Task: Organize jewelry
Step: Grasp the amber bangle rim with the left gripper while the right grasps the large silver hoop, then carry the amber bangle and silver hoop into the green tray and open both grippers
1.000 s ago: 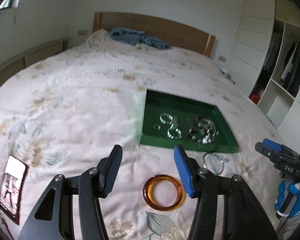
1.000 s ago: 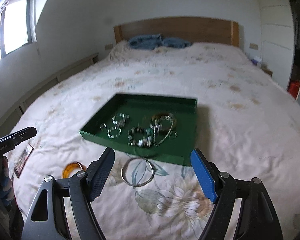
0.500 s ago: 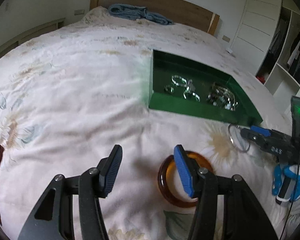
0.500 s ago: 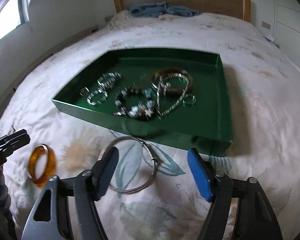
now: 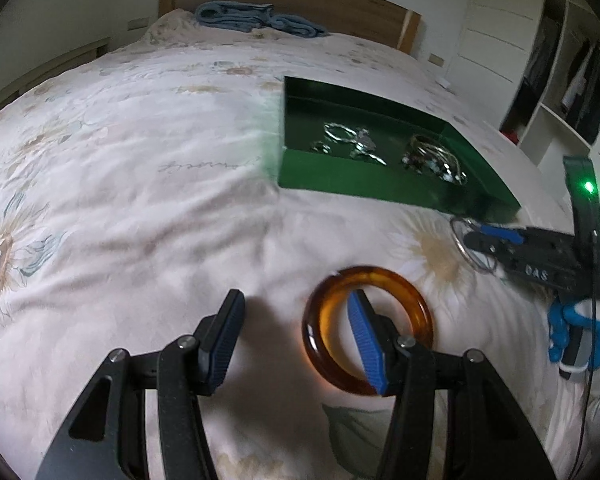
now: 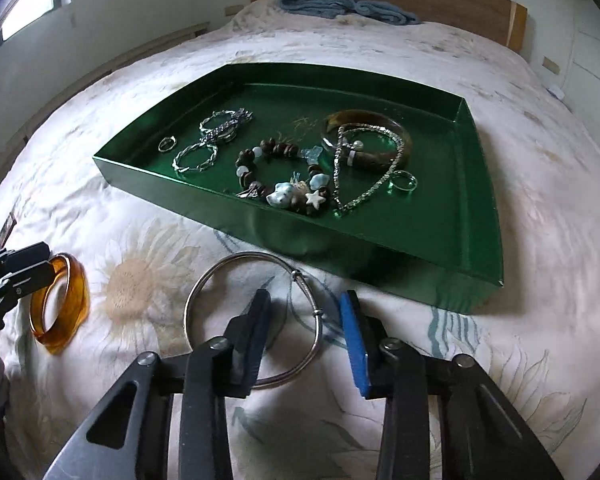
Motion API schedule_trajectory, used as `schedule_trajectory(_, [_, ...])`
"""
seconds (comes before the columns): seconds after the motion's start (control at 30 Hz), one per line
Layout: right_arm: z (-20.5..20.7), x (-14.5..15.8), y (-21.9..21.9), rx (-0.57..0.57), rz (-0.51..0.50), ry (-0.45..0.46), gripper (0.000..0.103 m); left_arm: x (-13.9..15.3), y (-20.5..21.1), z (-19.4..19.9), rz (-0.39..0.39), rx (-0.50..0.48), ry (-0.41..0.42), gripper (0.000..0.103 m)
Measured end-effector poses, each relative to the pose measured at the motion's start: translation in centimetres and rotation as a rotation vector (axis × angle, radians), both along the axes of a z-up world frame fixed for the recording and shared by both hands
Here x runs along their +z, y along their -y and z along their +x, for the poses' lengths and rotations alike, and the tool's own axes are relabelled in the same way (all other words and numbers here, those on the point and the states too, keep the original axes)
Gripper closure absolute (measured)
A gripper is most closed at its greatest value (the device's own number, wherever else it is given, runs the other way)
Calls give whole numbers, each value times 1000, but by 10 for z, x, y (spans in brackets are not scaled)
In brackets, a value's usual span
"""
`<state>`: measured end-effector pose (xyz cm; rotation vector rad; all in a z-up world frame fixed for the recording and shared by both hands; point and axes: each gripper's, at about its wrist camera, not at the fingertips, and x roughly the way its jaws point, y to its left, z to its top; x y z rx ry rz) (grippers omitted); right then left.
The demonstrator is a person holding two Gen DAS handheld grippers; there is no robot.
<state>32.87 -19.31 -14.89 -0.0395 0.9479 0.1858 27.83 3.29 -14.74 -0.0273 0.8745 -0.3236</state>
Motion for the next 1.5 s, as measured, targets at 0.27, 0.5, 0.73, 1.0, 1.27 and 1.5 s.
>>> schedule_trajectory(0.27, [0, -5, -4, 14, -9, 13, 82, -16, 20, -1, 109, -24, -2, 52])
schedule_trajectory(0.5, [-4, -3, -6, 11, -16, 34, 93, -17, 20, -4, 103, -45, 15, 67])
schedule_trajectory(0.73, [-12, 2, -6, 17, 0, 51, 96, -15, 22, -4, 107, -59, 16, 82])
schedule_trajectory(1.0, [-20, 8, -6, 25, 13, 59, 96, -13, 21, -9, 113, -53, 20, 91])
schedule_trajectory(1.27, [-34, 19, -9, 39, 17, 81, 96, -2, 19, -13, 116, -35, 29, 93])
schedule_trajectory(1.5, [-46, 42, -8, 37, 2, 127, 96, 22, 21, -14, 113, -28, 71, 93])
